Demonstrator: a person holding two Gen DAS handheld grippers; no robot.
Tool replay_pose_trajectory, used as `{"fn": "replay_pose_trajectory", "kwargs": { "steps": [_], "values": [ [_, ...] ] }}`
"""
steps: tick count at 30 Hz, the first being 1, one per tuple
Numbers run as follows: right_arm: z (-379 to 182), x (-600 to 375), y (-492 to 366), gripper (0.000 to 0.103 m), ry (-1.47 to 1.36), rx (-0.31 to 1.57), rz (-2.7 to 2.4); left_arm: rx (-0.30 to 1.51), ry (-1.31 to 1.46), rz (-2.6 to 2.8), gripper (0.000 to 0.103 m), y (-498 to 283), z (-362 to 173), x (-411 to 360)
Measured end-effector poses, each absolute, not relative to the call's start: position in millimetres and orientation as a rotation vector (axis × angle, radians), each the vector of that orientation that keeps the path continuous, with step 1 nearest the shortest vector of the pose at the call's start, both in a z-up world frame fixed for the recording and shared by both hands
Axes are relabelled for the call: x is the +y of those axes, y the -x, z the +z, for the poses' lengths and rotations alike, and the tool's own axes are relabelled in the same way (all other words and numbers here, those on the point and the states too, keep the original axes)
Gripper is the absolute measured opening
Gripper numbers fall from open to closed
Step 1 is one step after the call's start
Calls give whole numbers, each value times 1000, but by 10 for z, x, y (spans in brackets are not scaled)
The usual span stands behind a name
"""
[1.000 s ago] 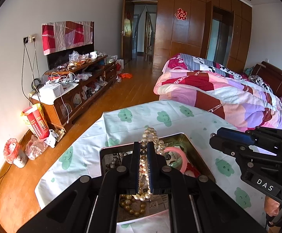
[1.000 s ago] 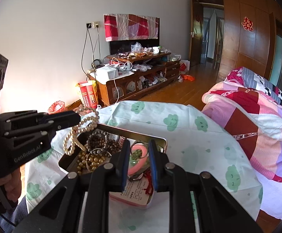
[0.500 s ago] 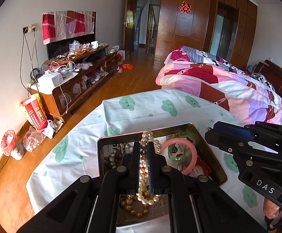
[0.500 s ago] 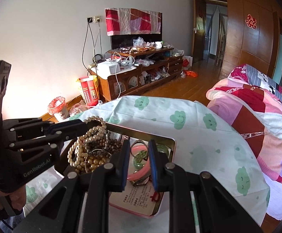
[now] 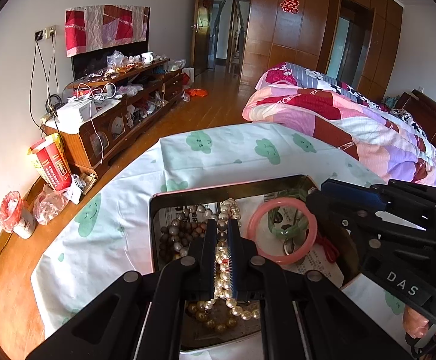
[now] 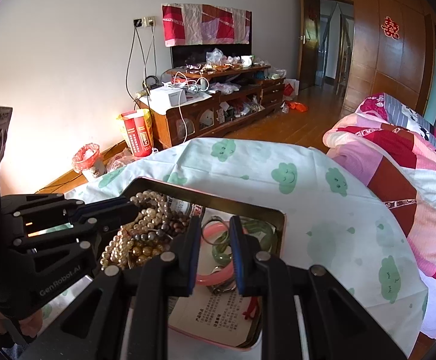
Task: Organize jewelry
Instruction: 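Lift the pearl necklace over the tin with the left gripper while the right gripper carries the ring, then open the right gripper over the tin while the left gripper releases the pearl necklace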
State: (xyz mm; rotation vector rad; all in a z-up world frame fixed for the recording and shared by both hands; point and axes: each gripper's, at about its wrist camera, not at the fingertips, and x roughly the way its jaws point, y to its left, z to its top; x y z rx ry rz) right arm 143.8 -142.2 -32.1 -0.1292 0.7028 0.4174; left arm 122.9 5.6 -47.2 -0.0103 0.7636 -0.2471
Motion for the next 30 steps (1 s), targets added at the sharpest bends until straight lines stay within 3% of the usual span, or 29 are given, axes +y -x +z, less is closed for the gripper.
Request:
{"fn": "replay_pose_trajectory", "kwargs": {
  "steps": [30],
  "values": [
    [-557, -1352, -1511, 22, 150, 719, 395, 806, 24, -196, 8, -1244, -690, 162]
  ]
}}
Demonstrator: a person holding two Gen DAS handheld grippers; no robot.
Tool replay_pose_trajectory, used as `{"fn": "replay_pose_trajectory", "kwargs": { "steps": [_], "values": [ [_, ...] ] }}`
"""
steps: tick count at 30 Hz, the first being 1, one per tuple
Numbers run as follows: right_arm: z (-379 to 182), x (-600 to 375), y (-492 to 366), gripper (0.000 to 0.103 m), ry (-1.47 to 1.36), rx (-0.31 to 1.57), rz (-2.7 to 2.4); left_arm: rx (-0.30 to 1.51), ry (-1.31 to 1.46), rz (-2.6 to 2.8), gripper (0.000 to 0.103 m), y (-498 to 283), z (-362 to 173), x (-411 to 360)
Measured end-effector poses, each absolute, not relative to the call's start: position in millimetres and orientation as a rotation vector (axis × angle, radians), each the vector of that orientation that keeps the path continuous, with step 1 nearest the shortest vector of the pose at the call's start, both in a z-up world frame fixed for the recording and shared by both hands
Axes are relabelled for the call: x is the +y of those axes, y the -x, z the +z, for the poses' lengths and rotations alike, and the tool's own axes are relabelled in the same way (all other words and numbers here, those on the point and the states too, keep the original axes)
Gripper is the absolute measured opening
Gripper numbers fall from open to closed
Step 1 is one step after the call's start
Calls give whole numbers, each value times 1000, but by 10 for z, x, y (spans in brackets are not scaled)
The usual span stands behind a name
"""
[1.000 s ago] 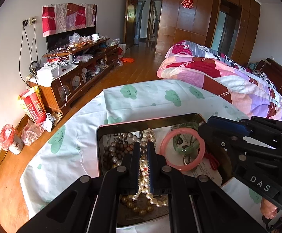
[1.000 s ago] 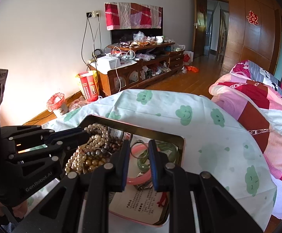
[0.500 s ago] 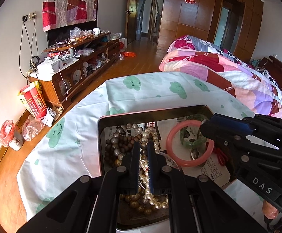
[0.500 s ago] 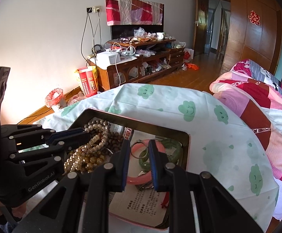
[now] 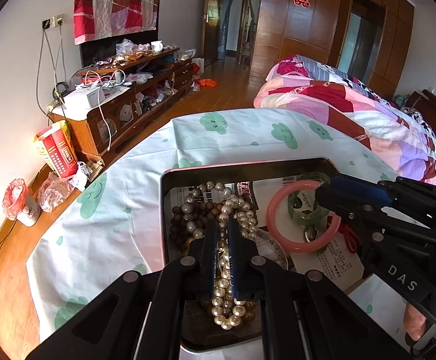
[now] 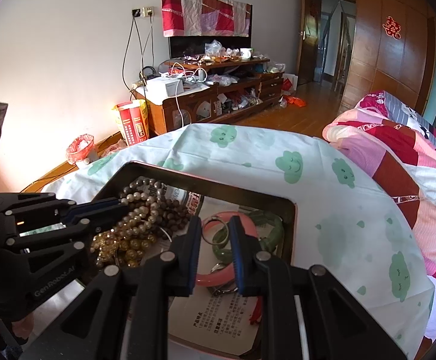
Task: Organize jewelry
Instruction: 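Open the right gripper over the tin while the left gripper releases the pearl necklace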
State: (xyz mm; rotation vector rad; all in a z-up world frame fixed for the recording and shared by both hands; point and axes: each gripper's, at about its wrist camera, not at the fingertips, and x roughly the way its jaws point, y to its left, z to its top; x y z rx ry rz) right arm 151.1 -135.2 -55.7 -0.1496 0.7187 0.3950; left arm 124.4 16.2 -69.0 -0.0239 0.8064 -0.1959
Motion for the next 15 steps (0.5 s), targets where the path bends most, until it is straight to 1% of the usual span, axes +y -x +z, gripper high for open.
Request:
{"fn": "replay_pose_trajectory", "kwargs": {
  "steps": [1, 2, 3, 4, 5, 6, 7, 8, 12, 15],
  "values": [
    [-560, -1354, -1507, 23, 147, 714, 392, 813, 31, -189, 9, -1236, -692, 175],
    [-566, -1364, -1505, 28, 142, 715, 385, 820, 37, -183, 14, -1234, -692, 185],
    [-570, -1387, -1501, 32, 129, 719, 384, 824, 42, -175, 28, -1220, -691, 197],
    [-569, -1399, -1494, 41, 123, 720, 388, 822, 45, -161, 38, -1195, -686, 209],
    [-565, -1411, -1476, 49, 120, 718, 385, 811, 53, -156, 53, -1163, -672, 226],
    [-558, -1428, -1448, 53, 122, 714, 373, 795, 73, -170, 62, -1118, -649, 245],
    [-552, -1434, -1433, 56, 121, 710, 369, 779, 79, -158, 65, -1070, -622, 259],
    [-541, -1446, -1407, 56, 119, 704, 364, 766, 79, -143, 68, -1028, -598, 271],
    [-488, -1506, -1289, 57, 112, 689, 330, 747, 105, -141, 69, -886, -547, 327],
    [-444, -1560, -1180, 61, 86, 674, 329, 740, 114, -133, 69, -800, -535, 350]
  ]
}}
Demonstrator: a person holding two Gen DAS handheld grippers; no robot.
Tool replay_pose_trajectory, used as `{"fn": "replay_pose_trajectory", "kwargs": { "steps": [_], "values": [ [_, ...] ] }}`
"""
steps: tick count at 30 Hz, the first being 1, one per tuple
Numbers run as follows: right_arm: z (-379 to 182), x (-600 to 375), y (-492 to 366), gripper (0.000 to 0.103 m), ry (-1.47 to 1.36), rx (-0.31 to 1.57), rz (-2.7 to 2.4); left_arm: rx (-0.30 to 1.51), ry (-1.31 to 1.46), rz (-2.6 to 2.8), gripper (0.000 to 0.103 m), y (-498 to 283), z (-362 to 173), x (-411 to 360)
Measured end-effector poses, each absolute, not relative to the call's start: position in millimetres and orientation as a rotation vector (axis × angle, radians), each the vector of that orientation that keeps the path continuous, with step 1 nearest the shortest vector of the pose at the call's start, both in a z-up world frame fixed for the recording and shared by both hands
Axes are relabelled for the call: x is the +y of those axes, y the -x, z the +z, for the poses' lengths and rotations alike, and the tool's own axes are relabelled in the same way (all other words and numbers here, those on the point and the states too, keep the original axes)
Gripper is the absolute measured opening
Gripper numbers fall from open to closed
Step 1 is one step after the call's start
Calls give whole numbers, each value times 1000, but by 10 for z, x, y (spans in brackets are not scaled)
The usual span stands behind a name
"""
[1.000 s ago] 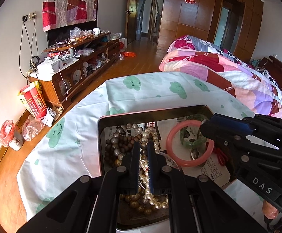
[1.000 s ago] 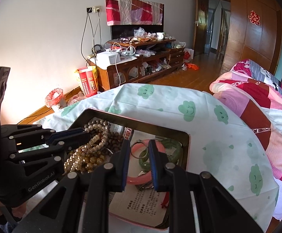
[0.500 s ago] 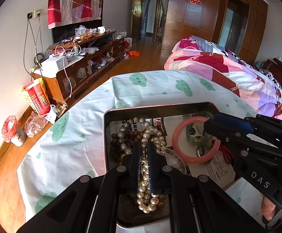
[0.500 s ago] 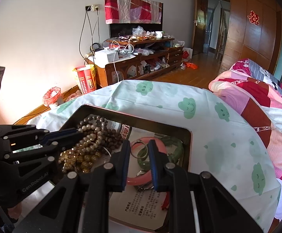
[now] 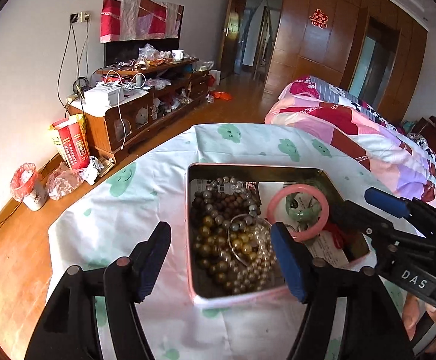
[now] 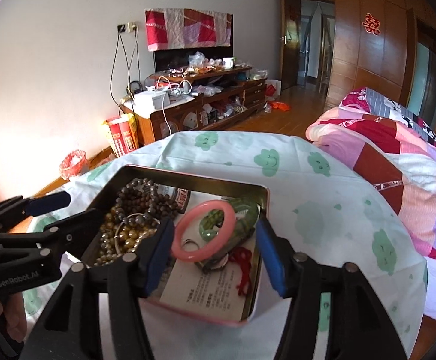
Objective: Organize jewelry
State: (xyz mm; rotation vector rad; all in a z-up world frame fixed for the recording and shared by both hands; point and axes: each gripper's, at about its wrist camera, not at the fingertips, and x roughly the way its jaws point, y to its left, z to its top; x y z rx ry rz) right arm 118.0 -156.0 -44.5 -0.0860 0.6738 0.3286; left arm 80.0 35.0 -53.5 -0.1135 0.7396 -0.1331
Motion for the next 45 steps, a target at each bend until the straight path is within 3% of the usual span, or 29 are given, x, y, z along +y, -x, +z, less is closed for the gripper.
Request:
{"fn": "replay_pose_trajectory", "kwargs": {
  "steps": [13, 45],
  "values": [
    [-364, -1636, -956, 69, 61, 640, 326, 719, 86, -116, 69, -578, -501, 293],
    [-242, -1742, -773, 74, 31, 599, 327, 697, 25, -102, 69, -396, -361, 178]
  ]
}}
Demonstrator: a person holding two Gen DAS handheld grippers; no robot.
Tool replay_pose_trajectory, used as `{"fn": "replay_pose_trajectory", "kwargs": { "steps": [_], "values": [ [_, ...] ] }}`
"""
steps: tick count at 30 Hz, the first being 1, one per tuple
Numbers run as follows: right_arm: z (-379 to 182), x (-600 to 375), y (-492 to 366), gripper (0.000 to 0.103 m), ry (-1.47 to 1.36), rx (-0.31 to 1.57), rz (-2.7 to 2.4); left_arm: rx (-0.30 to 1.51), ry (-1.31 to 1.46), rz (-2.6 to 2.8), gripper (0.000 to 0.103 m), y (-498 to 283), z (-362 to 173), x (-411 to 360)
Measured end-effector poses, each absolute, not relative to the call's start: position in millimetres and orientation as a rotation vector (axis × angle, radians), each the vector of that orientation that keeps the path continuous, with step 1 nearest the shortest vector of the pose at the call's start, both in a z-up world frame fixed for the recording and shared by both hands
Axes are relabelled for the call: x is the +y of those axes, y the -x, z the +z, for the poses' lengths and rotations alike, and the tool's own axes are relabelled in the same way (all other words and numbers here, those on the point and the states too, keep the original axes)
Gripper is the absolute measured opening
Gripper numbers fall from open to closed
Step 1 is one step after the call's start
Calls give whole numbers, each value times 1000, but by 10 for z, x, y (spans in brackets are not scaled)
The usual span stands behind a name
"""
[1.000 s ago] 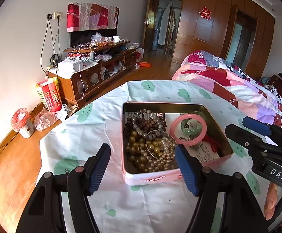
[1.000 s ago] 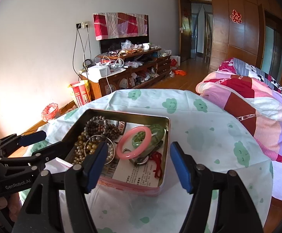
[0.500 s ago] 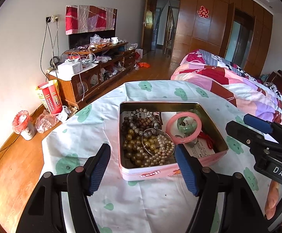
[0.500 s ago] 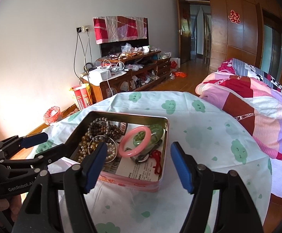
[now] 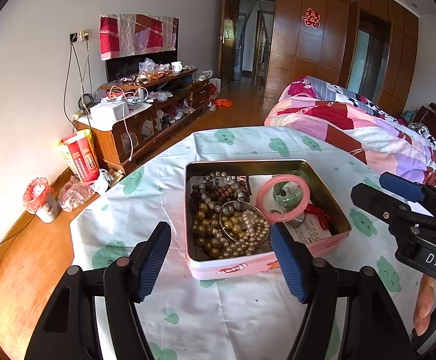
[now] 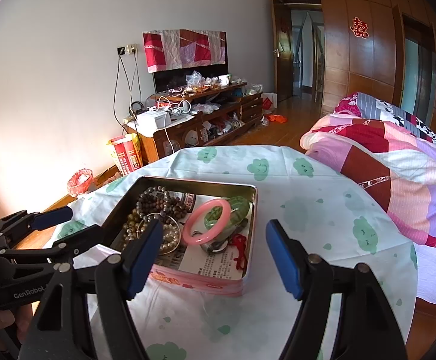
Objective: Organize jewelry
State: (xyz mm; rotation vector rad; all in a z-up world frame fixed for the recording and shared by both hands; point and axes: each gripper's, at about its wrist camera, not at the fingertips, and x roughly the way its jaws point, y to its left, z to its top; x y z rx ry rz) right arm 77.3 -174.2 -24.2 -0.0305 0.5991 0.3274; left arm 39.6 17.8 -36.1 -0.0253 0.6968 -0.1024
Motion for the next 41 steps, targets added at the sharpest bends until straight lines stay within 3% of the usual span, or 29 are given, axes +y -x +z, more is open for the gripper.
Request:
{"fn": "replay_pose_trajectory", "kwargs": {
  "steps": [16, 21, 41],
  "values": [
    [-205, -1814, -780, 77, 23, 589, 320, 689, -6, -105, 69, -386, -327, 128],
    [-223, -1840, -781, 77, 17, 588, 314, 680, -20, -99, 81, -379, -323, 103],
    [-349, -1916, -802, 80, 11, 613, 299, 668, -51, -89, 84, -353, -398, 69]
  ]
}}
